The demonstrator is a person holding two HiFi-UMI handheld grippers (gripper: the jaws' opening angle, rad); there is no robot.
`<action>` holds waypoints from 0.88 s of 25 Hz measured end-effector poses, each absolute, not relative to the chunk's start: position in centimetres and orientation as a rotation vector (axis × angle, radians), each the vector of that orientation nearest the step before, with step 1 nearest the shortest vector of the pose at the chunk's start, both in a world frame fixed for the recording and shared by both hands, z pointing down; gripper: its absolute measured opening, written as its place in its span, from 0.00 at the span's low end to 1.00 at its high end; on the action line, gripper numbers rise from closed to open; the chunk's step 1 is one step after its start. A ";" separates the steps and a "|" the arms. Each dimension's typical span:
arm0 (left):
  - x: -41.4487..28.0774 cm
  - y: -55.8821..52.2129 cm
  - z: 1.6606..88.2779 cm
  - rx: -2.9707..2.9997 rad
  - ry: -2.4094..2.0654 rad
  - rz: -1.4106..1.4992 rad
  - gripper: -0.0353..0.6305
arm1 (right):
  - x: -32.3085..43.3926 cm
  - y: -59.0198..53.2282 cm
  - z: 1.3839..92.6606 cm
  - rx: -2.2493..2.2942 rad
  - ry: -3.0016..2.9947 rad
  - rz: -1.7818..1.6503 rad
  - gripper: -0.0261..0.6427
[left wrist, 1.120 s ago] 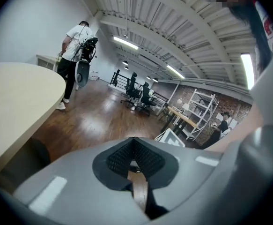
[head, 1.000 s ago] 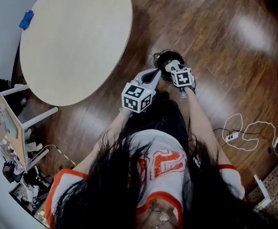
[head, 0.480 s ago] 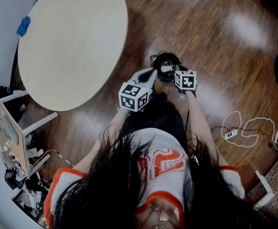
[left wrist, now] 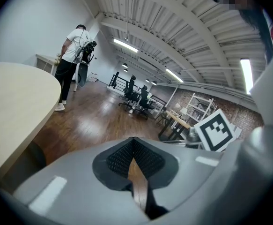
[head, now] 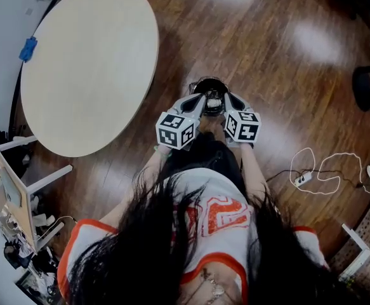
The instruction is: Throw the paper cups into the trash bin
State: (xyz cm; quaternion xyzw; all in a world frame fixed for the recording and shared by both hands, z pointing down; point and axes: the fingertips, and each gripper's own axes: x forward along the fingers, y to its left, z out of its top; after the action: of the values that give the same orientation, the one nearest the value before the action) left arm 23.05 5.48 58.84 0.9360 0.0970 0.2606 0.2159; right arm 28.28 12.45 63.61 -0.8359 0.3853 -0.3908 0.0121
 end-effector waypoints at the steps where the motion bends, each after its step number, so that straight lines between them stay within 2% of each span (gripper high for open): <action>1: 23.2 5.6 58.7 2.598 0.270 0.717 0.05 | 28.2 12.6 62.6 -2.604 1.197 -1.194 0.04; 8: 23.4 5.9 57.1 2.638 0.265 0.663 0.05 | 27.6 13.6 56.8 -2.580 1.179 -1.041 0.04; 22: 21.7 5.8 55.5 2.674 0.258 0.610 0.05 | 25.3 12.9 55.3 -2.589 1.243 -0.999 0.04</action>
State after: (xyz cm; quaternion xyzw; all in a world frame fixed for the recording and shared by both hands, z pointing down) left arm 21.69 5.84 55.48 0.9526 0.0920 0.2174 0.1920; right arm 25.28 12.90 55.30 -0.8503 0.4083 -0.3283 0.0505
